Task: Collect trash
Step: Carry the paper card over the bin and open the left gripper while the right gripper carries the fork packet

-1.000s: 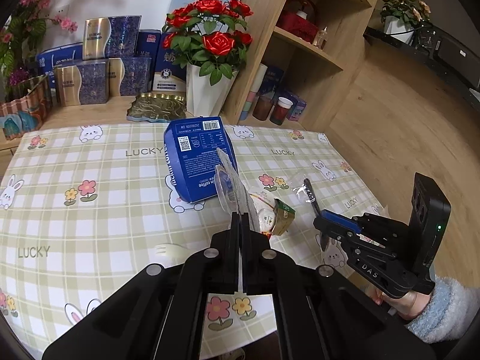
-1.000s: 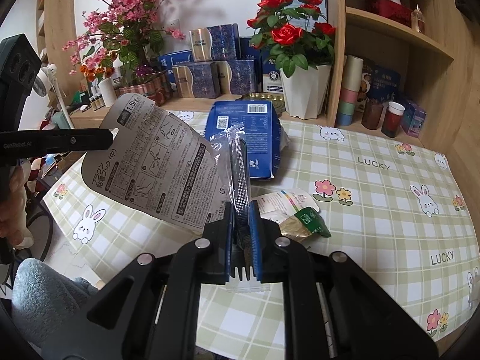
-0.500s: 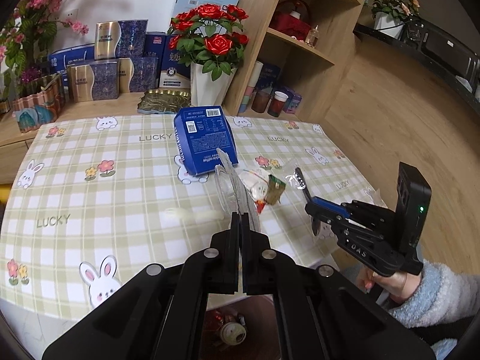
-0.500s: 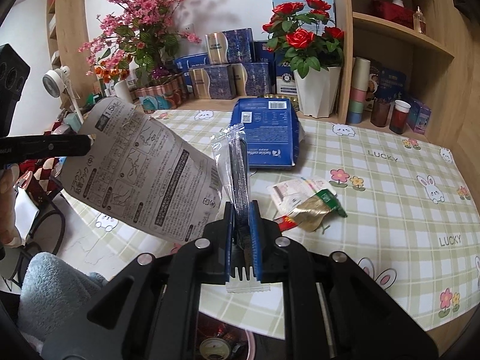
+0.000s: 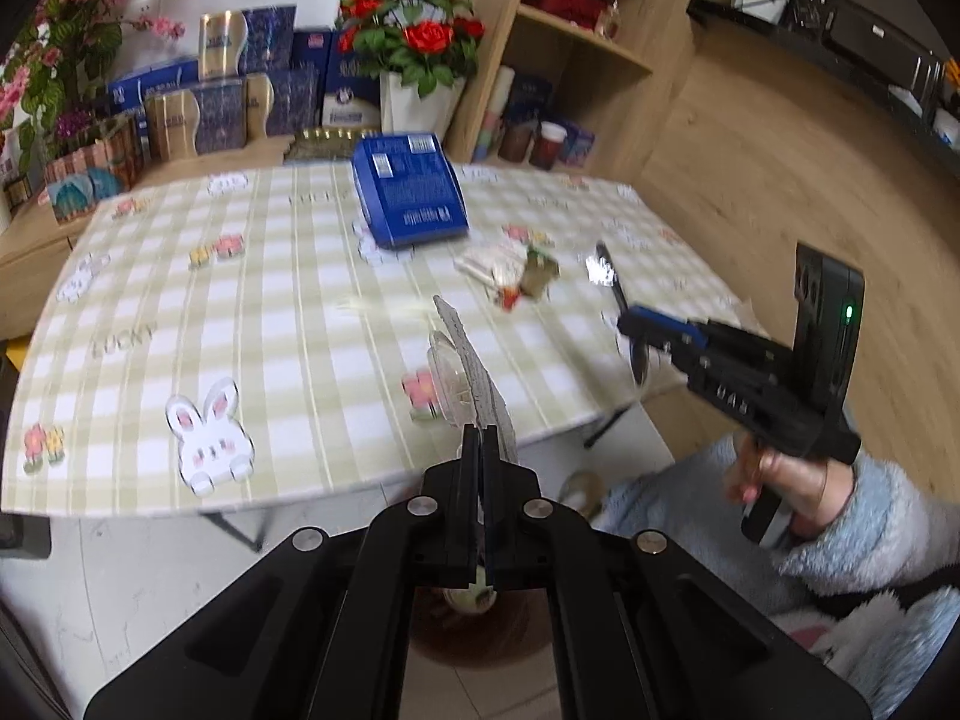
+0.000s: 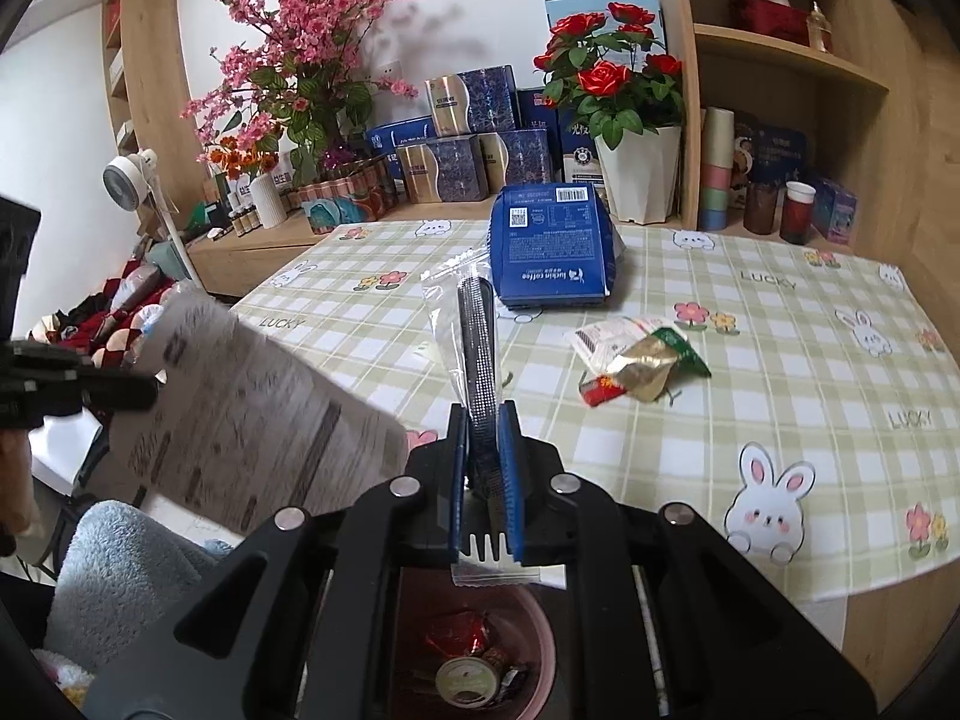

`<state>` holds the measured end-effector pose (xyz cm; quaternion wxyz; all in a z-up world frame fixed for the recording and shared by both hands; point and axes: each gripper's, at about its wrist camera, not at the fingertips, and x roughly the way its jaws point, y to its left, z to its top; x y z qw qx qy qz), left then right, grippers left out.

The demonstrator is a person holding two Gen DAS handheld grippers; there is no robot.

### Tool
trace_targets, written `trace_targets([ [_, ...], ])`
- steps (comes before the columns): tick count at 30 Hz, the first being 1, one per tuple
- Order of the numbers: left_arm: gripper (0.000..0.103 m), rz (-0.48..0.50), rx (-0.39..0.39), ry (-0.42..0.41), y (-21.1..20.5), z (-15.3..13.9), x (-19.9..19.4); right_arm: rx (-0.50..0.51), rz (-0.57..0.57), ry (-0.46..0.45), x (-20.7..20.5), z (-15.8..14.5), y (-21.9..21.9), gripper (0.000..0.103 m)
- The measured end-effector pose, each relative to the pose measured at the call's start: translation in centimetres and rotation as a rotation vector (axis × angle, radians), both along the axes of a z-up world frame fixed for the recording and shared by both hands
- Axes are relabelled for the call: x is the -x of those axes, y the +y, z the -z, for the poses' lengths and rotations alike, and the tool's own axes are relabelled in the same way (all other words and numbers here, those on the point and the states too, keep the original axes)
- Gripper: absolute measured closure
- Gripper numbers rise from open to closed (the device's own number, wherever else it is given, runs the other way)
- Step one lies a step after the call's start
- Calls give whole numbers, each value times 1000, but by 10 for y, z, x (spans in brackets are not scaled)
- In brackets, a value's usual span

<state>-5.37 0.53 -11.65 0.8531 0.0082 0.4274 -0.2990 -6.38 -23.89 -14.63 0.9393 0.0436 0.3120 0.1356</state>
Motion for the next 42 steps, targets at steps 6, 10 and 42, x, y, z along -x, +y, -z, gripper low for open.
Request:
trace_targets([
  [6, 102, 16, -14, 75, -4, 33, 12, 5, -20, 26, 11, 15, 1, 89],
  [10, 102, 17, -20, 135, -11, 62, 9, -3, -20, 52, 12, 29, -1, 88],
  [42, 102, 33, -81, 429, -23, 149, 2, -26, -29, 101, 2, 50, -5, 89],
])
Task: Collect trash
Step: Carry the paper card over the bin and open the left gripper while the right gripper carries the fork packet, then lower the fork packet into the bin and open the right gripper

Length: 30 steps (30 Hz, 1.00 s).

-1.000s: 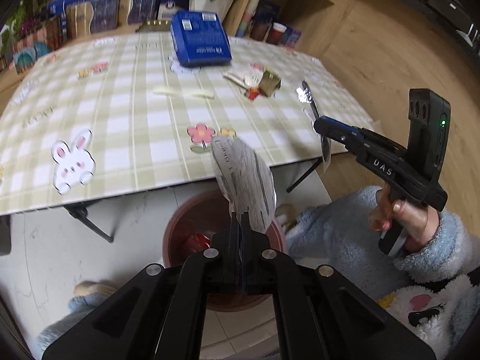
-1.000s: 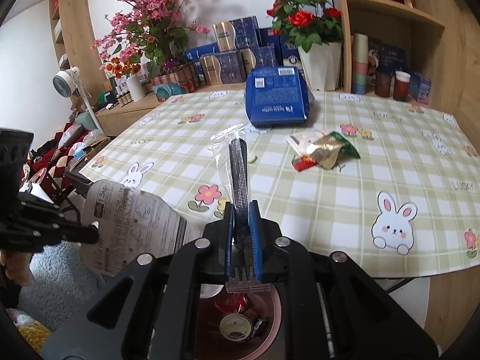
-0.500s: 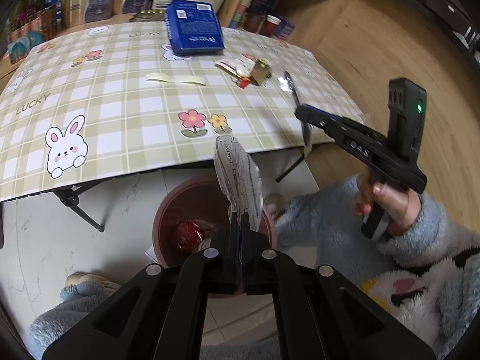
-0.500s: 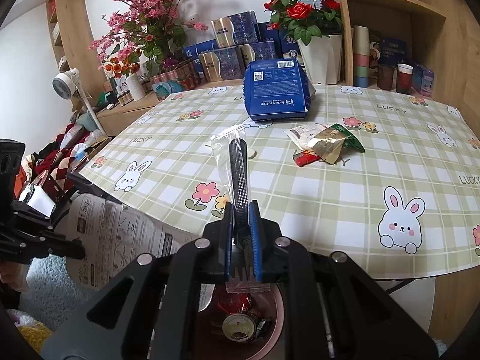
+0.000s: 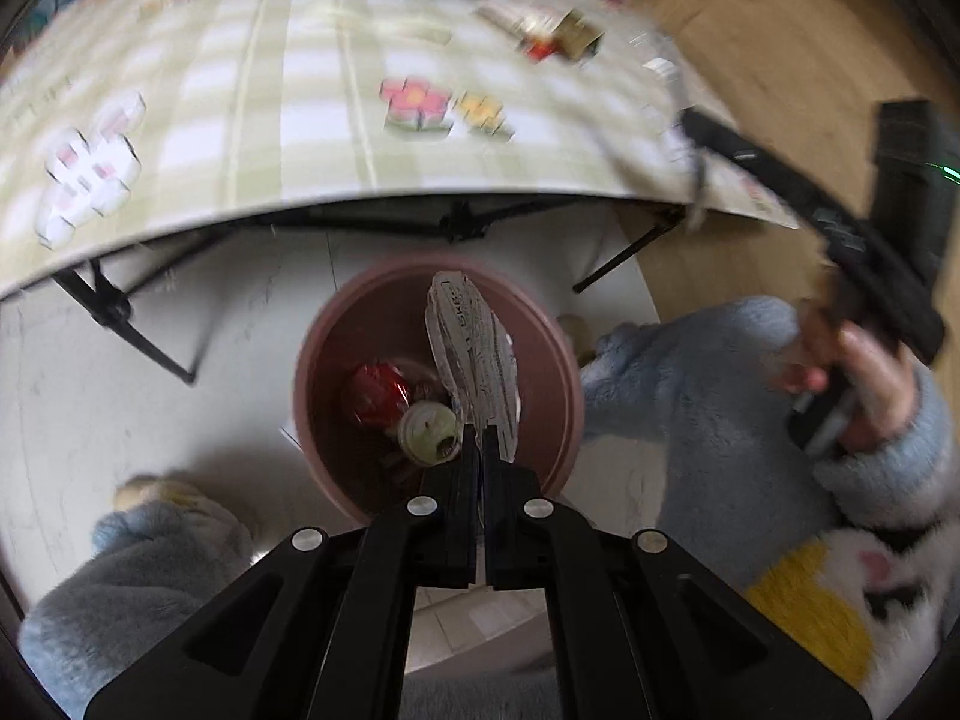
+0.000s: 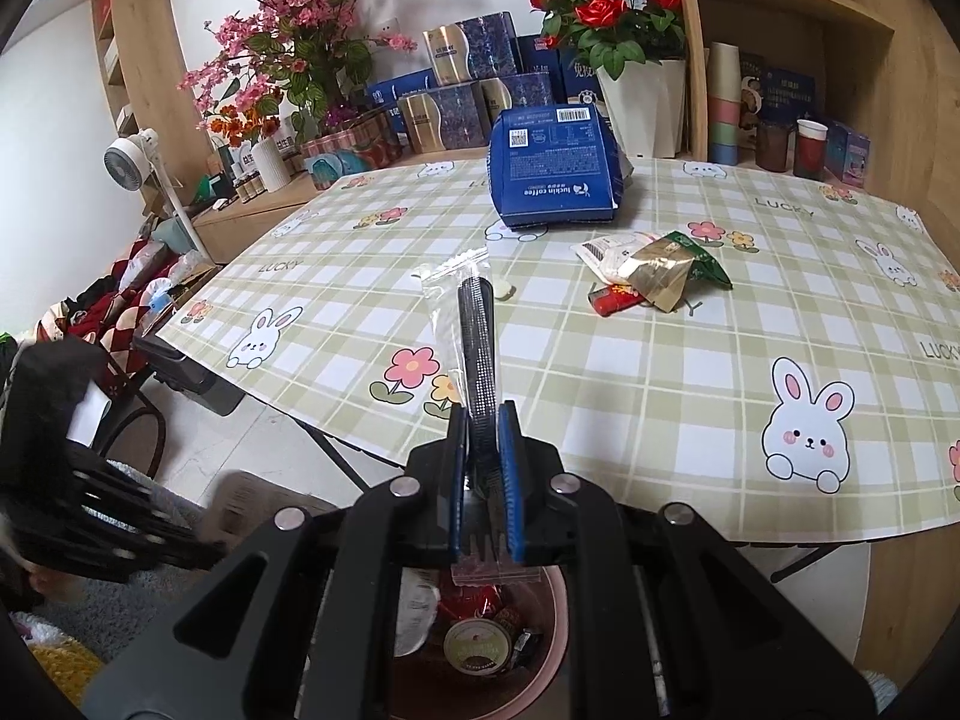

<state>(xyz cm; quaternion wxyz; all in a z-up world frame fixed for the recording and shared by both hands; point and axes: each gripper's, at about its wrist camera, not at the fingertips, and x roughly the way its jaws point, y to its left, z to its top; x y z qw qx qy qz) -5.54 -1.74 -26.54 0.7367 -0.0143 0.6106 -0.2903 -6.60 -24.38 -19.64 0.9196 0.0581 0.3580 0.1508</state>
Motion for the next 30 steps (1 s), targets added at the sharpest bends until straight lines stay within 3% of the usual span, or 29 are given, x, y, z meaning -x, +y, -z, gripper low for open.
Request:
trace_targets([
  [8, 101, 33, -59, 85, -46, 54, -29, 2, 23, 14, -2, 4, -10, 89],
  [9, 97, 33, -56, 88, -49, 58, -32, 0, 27, 18, -2, 5, -12, 89],
  [10, 79, 35, -52, 80, -52, 60, -34, 0, 29, 20, -2, 6, -12, 89],
  [11, 68, 36, -53, 53, -56, 59, -36, 1, 31, 22, -2, 6, -13, 89],
  [12, 48, 36, -50, 22, -58, 56, -36, 3, 31, 22, -2, 6, -14, 89],
  [16, 38, 27, -17, -76, -54, 33, -37, 5, 28, 29, 0, 8, -14, 89],
  [22, 14, -175, 50, -359, -10, -40, -26, 1, -4, 52, 2, 15, -3, 88],
  [30, 6, -327, 13, -541, 31, -77, 1, 32, -124, 148, 13, 45, 36, 88],
])
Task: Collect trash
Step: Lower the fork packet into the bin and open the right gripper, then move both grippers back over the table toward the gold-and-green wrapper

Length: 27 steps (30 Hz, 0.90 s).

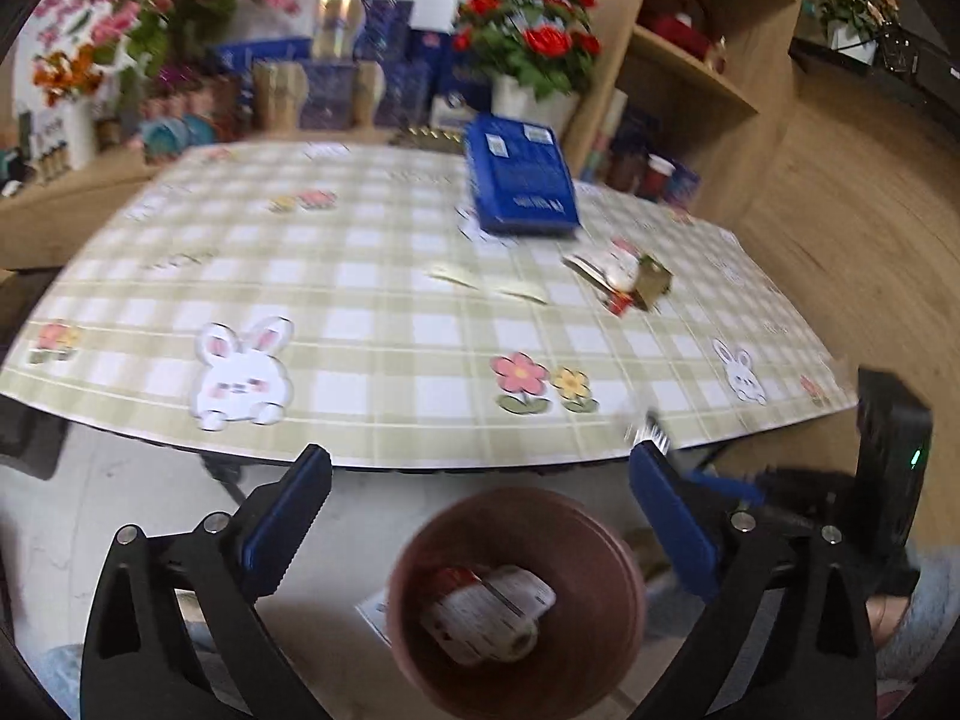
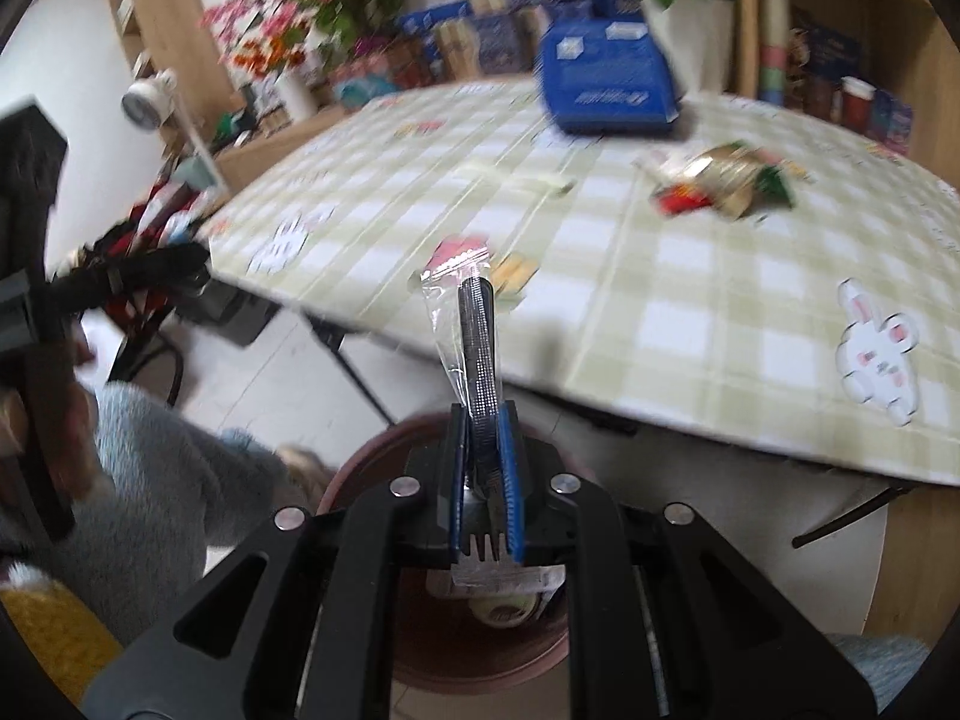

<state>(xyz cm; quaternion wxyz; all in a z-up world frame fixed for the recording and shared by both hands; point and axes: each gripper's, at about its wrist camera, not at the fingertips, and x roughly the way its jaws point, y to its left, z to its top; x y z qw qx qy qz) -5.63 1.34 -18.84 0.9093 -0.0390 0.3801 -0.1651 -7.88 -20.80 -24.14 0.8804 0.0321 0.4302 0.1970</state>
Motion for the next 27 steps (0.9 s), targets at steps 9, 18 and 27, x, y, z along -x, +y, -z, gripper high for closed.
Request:
trace_targets([
  [9, 6, -126, -97, -110, 23, 1, 20, 60, -98, 172, -1, 51, 34, 88],
  [18, 6, -170, -84, -93, 37, 12, 21, 93, -123, 187, 1, 56, 48, 29],
  [27, 6, -149, -99, -108, 33, 10, 13, 78, -12, 85, -5, 29, 25, 6],
])
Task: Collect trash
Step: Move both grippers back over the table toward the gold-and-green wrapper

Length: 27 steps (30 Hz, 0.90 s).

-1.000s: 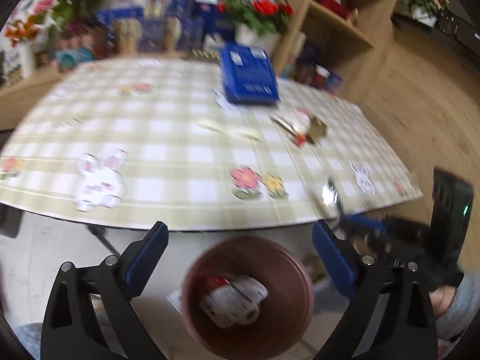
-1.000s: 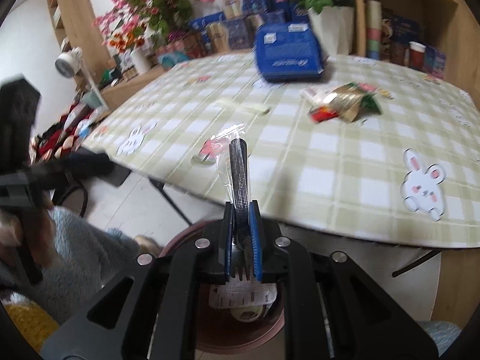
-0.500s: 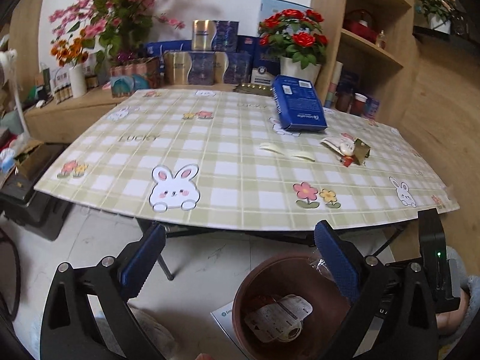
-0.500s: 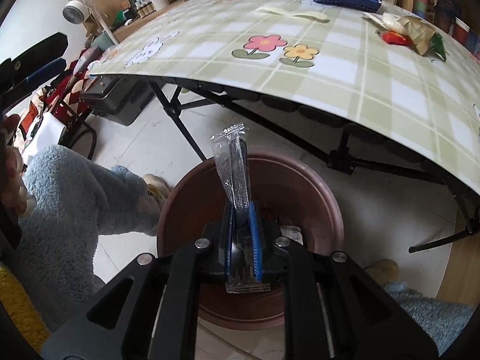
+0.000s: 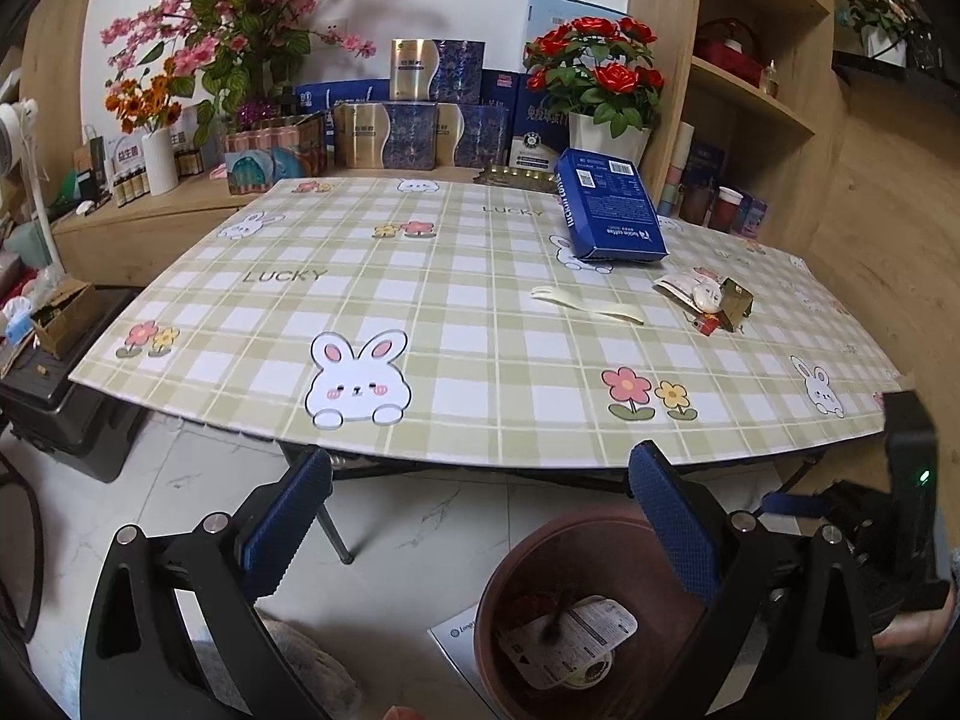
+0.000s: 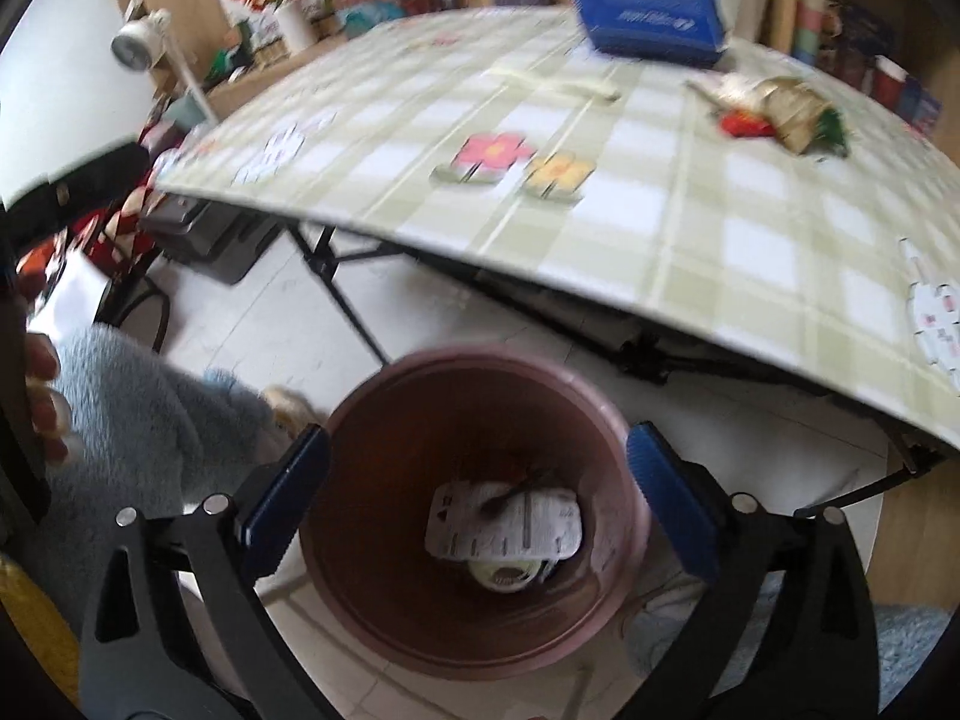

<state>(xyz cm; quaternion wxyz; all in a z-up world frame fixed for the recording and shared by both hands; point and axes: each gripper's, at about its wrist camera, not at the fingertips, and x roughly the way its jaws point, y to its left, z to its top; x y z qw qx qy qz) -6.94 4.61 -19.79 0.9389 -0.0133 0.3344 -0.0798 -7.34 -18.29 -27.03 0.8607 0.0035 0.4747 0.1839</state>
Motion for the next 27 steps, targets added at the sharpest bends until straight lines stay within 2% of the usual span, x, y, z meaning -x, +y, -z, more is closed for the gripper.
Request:
trace_targets([
  [3, 6, 6, -7, -13, -1, -6, -10, -39, 17, -24, -9, -11, -8, 6],
  [6, 6, 4, -14, -36, -2, -15, -21, -37, 67, -78, -18, -30, -18, 6],
  [9, 6, 12, 24, -76, -2, -25, -29, -67, 80, -138, -24, -50, -30, 6],
  [12, 6, 31, 29, -84, -5, -29, -35, -39, 110, -163, -34, -60, -38, 6],
  [17, 6, 42, 27, -76, -5, -32, -47, -50, 141, -164, -48, -64, -49, 6],
  [22, 6, 35, 35, -67, -4, -32, -60, -68, 127, -126, -57, -62, -53, 6],
  [27, 6, 55, 30, -41, -10, -32, -72, -47, 137, -112, -62, -62, -57, 6],
])
